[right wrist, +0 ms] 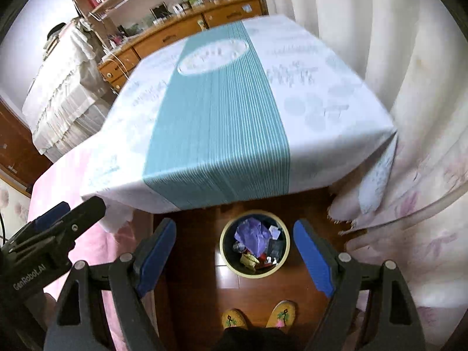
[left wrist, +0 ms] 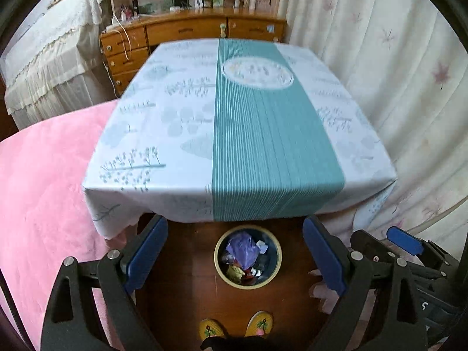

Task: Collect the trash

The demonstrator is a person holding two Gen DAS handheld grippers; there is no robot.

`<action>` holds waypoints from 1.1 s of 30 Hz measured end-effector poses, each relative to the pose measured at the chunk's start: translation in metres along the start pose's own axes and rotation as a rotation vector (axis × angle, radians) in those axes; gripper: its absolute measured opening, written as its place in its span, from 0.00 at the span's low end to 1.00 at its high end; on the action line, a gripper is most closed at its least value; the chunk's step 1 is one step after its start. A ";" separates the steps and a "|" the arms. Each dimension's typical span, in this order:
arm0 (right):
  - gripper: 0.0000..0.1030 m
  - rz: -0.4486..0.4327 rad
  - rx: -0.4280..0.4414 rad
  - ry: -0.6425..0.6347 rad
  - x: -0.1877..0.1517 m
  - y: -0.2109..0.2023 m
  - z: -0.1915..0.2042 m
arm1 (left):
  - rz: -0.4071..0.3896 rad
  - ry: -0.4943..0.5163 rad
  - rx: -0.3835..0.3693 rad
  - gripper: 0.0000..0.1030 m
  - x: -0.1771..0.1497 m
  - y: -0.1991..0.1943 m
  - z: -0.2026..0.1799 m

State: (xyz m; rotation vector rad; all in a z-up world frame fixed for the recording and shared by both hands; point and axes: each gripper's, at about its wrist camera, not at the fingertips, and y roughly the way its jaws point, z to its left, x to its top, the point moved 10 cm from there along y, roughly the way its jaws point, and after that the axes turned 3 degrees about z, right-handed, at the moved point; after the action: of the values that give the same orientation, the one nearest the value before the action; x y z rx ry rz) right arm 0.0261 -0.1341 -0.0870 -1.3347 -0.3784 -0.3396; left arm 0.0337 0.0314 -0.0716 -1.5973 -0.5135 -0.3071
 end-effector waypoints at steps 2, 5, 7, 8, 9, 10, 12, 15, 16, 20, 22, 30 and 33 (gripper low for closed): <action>0.81 -0.020 -0.006 -0.020 0.006 -0.014 0.003 | -0.007 -0.009 0.009 0.90 0.004 -0.012 0.000; 0.81 -0.045 -0.014 -0.040 0.013 -0.032 0.005 | -0.015 -0.021 0.020 0.90 0.006 -0.023 0.000; 0.81 -0.051 -0.013 -0.040 0.015 -0.040 0.006 | -0.029 -0.019 0.036 0.90 0.006 -0.030 -0.001; 0.81 -0.054 -0.008 -0.040 0.016 -0.043 0.007 | -0.037 -0.017 0.047 0.90 0.006 -0.033 -0.001; 0.81 -0.056 -0.006 -0.041 0.015 -0.045 0.006 | -0.043 -0.015 0.052 0.90 0.006 -0.035 -0.002; 0.81 -0.061 -0.007 -0.046 0.016 -0.048 0.005 | -0.047 -0.012 0.056 0.90 0.005 -0.037 -0.002; 0.81 -0.069 -0.005 -0.055 0.017 -0.051 0.006 | -0.049 -0.011 0.067 0.90 0.004 -0.038 -0.004; 0.81 -0.083 -0.002 -0.075 0.020 -0.054 0.009 | -0.047 -0.017 0.070 0.90 0.002 -0.039 -0.007; 0.81 -0.087 -0.004 -0.083 0.020 -0.054 0.009 | -0.044 -0.021 0.068 0.90 0.002 -0.038 -0.008; 0.81 -0.107 -0.010 -0.100 0.022 -0.055 0.010 | -0.051 -0.023 0.071 0.90 0.004 -0.039 -0.010; 0.81 -0.117 -0.015 -0.101 0.022 -0.055 0.009 | -0.057 -0.027 0.071 0.90 0.004 -0.039 -0.009; 0.81 -0.119 -0.015 -0.104 0.024 -0.056 0.006 | -0.053 -0.040 0.073 0.90 0.002 -0.039 -0.008; 0.81 -0.125 -0.020 -0.109 0.025 -0.057 0.007 | -0.054 -0.038 0.071 0.90 0.002 -0.040 -0.007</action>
State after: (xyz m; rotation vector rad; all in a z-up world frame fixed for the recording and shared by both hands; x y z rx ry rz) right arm 0.0224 -0.1392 -0.0252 -1.3552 -0.5523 -0.3760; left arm 0.0160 0.0256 -0.0357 -1.5248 -0.5912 -0.2964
